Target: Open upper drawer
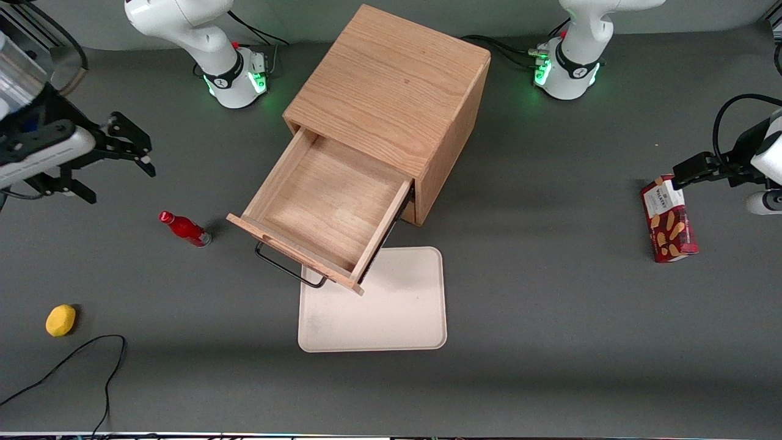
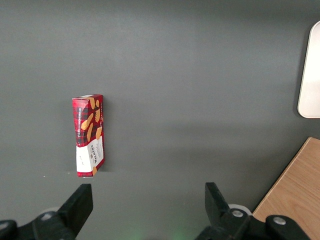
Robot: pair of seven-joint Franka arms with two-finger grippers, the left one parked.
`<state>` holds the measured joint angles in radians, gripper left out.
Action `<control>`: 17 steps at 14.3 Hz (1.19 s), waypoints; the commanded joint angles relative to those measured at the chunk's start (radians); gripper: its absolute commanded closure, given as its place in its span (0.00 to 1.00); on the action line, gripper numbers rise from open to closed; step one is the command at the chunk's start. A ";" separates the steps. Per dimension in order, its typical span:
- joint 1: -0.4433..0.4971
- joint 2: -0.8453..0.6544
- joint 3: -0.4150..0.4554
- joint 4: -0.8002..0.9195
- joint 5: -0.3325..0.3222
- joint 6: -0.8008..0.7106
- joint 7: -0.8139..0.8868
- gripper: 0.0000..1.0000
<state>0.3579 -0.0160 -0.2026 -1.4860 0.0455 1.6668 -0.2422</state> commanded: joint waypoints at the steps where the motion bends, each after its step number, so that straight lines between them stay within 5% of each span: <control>1: -0.059 -0.077 0.012 -0.092 -0.022 -0.004 0.046 0.00; 12: -0.120 -0.044 -0.037 -0.093 -0.056 -0.047 0.044 0.00; 17: -0.122 -0.022 -0.037 -0.089 -0.056 -0.025 0.215 0.00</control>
<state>0.2371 -0.0497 -0.2436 -1.5822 0.0041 1.6310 -0.0859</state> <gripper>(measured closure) 0.000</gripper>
